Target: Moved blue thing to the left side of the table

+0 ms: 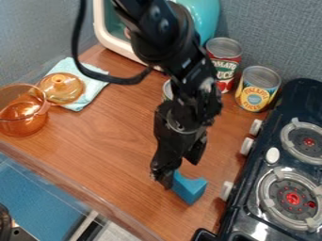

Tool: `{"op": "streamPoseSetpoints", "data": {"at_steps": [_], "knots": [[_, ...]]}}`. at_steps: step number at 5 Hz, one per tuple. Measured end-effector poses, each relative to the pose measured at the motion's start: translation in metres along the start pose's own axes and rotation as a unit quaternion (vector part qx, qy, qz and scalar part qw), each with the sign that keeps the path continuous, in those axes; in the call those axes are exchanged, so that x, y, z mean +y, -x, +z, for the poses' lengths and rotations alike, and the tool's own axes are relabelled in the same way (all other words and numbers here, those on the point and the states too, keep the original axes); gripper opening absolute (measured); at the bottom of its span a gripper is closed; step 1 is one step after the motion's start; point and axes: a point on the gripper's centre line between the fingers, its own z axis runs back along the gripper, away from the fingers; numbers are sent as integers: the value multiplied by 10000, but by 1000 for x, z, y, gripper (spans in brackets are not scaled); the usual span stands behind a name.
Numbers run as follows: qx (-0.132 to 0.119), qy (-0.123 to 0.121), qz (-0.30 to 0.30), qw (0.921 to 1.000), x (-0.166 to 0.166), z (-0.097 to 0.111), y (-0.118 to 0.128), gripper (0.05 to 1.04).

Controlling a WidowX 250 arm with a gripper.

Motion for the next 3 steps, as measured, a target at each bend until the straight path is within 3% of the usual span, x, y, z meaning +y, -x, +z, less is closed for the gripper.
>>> {"op": "streamPoseSetpoints", "data": {"at_steps": [1, 2, 3], "knots": [[-29, -108, -103, 9999, 3, -11, 4, 946], [96, -126, -127, 9998, 4, -17, 6, 654], [25, -50, -49, 10000, 3, -18, 1, 354]]}}
